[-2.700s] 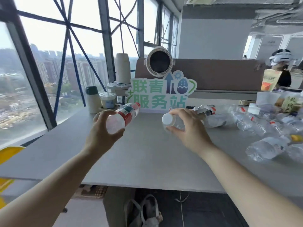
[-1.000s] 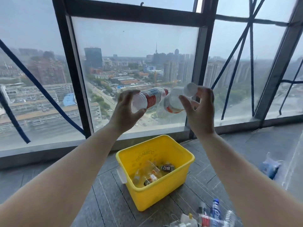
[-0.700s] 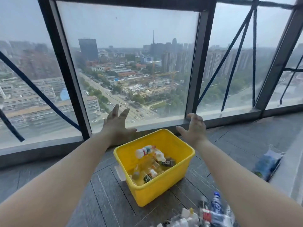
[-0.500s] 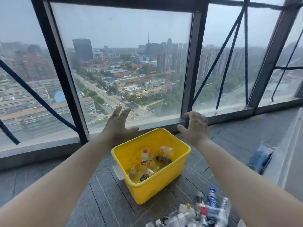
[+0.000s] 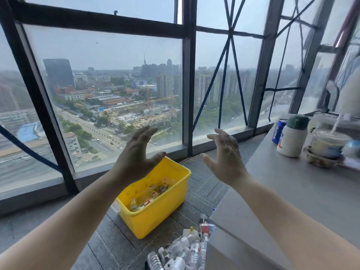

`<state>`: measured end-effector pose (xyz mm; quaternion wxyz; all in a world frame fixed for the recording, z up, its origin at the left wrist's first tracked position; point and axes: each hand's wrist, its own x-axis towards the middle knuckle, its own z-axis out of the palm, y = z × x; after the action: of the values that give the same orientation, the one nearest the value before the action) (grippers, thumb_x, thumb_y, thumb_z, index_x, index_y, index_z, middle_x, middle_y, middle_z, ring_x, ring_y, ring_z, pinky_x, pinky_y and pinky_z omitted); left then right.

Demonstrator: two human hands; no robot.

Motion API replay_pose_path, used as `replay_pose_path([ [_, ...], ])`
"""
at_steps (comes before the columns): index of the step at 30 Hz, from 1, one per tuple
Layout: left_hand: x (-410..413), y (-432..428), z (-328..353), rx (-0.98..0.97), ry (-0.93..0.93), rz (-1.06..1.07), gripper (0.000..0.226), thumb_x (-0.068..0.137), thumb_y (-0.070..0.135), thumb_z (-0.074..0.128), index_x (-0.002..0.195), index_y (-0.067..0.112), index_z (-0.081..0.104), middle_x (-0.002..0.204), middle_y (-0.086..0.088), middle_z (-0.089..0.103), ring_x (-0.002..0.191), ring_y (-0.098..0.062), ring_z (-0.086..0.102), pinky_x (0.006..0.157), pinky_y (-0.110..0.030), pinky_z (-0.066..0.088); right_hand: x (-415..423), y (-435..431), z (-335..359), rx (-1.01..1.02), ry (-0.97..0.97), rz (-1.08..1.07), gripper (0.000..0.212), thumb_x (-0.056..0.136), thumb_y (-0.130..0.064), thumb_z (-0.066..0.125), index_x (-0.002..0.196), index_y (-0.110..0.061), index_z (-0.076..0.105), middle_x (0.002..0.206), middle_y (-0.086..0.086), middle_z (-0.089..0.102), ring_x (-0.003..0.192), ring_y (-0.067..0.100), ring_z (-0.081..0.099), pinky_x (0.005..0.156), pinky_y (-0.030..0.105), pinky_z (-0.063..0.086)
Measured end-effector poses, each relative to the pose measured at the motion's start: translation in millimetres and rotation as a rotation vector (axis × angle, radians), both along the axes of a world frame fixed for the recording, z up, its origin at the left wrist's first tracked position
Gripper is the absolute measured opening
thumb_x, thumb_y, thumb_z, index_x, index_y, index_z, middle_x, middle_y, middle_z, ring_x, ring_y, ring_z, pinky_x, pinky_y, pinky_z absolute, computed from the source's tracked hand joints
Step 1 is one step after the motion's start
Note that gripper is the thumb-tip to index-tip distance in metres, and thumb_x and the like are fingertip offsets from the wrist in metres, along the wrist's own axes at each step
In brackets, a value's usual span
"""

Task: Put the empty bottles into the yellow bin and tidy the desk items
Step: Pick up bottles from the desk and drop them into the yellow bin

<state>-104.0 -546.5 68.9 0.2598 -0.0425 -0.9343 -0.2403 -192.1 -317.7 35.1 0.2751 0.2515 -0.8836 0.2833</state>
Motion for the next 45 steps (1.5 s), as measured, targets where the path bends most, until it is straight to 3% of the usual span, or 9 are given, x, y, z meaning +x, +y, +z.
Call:
replay_pose_path([
  [9, 71, 172, 2, 0.106, 0.073, -0.238, 0.067, 0.086, 0.034, 0.065, 0.145, 0.027, 0.033, 0.154, 0.007, 0.025, 0.139, -0.013, 0.026, 0.102, -0.022, 0.023, 129, 172, 4, 0.02, 0.063, -0.173, 0.055, 0.082, -0.035, 0.06, 0.13, -0.012, 0.05, 0.145, 0.008, 0.04, 0.135, 0.027, 0.029, 0.109, 0.03, 0.019],
  [13, 96, 257, 1, 0.135, 0.07, -0.314, 0.067, 0.085, 0.036, 0.066, 0.143, 0.025, 0.037, 0.152, 0.003, 0.031, 0.137, -0.016, 0.031, 0.103, -0.023, 0.024, 185, 266, 5, 0.082, 0.073, -0.313, 0.057, 0.078, -0.038, 0.056, 0.128, -0.01, 0.052, 0.141, 0.011, 0.045, 0.131, 0.033, 0.036, 0.109, 0.037, 0.024],
  [17, 118, 340, 3, 0.172, 0.085, -0.406, 0.064, 0.083, 0.032, 0.069, 0.14, 0.022, 0.041, 0.146, 0.0, 0.038, 0.134, -0.017, 0.037, 0.103, -0.021, 0.025, 240, 361, 11, 0.084, 0.072, -0.453, 0.056, 0.077, -0.035, 0.058, 0.125, -0.007, 0.054, 0.137, 0.014, 0.049, 0.128, 0.033, 0.041, 0.106, 0.028, 0.02],
  [21, 131, 412, 4, 0.16, 0.055, -0.484, 0.064, 0.083, 0.03, 0.07, 0.139, 0.019, 0.044, 0.144, -0.003, 0.04, 0.129, -0.019, 0.041, 0.099, -0.021, 0.028, 283, 444, 10, 0.073, 0.072, -0.592, 0.052, 0.079, -0.029, 0.067, 0.123, -0.005, 0.055, 0.135, 0.015, 0.05, 0.128, 0.035, 0.041, 0.107, 0.035, 0.024],
  [26, 126, 488, -4, 0.145, 0.054, -0.611, 0.063, 0.078, 0.033, 0.074, 0.134, 0.018, 0.049, 0.139, -0.004, 0.047, 0.129, -0.021, 0.042, 0.107, -0.028, 0.031, 316, 523, -1, 0.039, 0.052, -0.757, 0.052, 0.076, -0.022, 0.076, 0.121, -0.005, 0.057, 0.133, 0.013, 0.052, 0.126, 0.033, 0.044, 0.105, 0.032, 0.025],
  [37, 46, 635, -38, 0.042, -0.082, -0.744, 0.074, 0.081, 0.045, 0.068, 0.144, 0.024, 0.034, 0.15, 0.003, 0.031, 0.137, -0.021, 0.031, 0.112, -0.035, 0.029, 262, 647, -20, 0.114, -0.089, -0.953, 0.055, 0.078, -0.025, 0.073, 0.125, -0.005, 0.054, 0.135, 0.011, 0.051, 0.129, 0.03, 0.041, 0.104, 0.027, 0.019],
  [45, -16, 704, -76, 0.007, -0.211, -0.751, 0.081, 0.077, 0.051, 0.069, 0.144, 0.025, 0.033, 0.152, -0.001, 0.027, 0.137, -0.022, 0.031, 0.11, -0.035, 0.03, 196, 683, -55, 0.15, -0.268, -0.97, 0.071, 0.082, -0.038, 0.068, 0.142, -0.018, 0.036, 0.154, 0.001, 0.024, 0.141, 0.026, 0.016, 0.112, 0.027, 0.011],
])
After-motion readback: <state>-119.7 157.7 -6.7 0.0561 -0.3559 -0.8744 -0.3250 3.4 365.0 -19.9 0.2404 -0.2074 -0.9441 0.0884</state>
